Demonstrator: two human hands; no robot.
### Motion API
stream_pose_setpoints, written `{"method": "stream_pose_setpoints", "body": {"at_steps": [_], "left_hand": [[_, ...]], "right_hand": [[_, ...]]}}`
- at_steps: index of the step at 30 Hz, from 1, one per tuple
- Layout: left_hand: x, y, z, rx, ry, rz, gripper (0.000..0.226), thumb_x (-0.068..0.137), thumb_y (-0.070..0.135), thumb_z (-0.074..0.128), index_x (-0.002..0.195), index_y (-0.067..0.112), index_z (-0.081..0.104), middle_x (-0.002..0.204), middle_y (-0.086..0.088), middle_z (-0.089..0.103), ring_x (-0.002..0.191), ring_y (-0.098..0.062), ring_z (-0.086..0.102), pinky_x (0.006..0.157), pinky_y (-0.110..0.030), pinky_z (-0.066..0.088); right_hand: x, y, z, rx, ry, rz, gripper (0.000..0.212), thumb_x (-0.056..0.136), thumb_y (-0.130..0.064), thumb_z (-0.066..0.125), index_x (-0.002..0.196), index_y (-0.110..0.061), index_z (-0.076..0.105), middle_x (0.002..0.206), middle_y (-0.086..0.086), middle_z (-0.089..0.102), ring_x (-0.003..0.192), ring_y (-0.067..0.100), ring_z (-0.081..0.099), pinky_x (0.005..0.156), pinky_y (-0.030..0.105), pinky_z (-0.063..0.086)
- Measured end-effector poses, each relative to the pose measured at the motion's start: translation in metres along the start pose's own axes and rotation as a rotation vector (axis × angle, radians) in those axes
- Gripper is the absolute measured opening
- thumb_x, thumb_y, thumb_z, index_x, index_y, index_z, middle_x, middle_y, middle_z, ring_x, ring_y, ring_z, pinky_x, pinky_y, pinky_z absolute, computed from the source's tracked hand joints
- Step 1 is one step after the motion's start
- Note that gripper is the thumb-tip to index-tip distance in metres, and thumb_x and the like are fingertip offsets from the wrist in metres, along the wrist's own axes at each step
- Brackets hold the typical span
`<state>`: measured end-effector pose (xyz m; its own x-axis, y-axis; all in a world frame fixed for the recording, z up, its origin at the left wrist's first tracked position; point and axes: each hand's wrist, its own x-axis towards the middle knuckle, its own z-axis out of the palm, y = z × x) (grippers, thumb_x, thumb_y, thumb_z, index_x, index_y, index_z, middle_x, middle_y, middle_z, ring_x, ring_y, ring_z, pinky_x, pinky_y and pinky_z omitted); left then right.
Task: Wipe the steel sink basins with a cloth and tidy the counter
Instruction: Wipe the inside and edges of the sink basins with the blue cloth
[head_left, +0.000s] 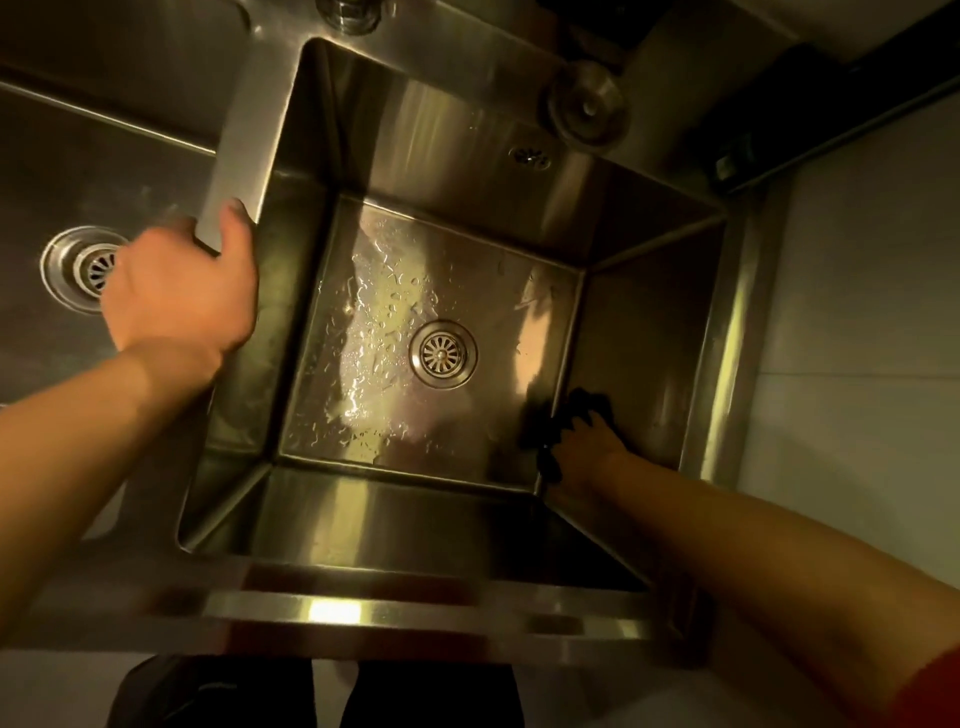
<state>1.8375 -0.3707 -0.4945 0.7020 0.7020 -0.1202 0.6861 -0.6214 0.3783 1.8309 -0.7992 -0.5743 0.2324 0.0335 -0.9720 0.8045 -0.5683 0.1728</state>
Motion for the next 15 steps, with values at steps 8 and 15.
{"method": "stream_pose_setpoints", "body": {"at_steps": [8,15], "left_hand": [[0.002,0.000,0.000,0.002,-0.019,0.010,0.071,0.092,0.076,0.024,0.086,0.016,0.062,0.075,-0.013,0.051,0.091,-0.052,0.062,0.072,-0.046,0.037],[0.000,0.000,-0.004,-0.006,-0.039,0.011,0.073,0.091,0.077,0.023,0.083,0.015,0.060,0.079,-0.019,0.058,0.090,-0.050,0.061,0.075,-0.049,0.042]], "right_hand": [[0.038,0.096,-0.092,-0.037,0.214,0.376,0.069,0.096,-0.048,0.051,0.158,-0.026,0.032,0.165,0.010,0.027,0.153,0.038,0.015,0.123,0.061,0.008],[0.005,0.070,-0.071,0.054,0.282,0.440,0.059,0.100,-0.043,0.044,0.155,-0.022,0.038,0.163,0.012,0.029,0.152,0.038,0.019,0.122,0.057,0.014]]}}
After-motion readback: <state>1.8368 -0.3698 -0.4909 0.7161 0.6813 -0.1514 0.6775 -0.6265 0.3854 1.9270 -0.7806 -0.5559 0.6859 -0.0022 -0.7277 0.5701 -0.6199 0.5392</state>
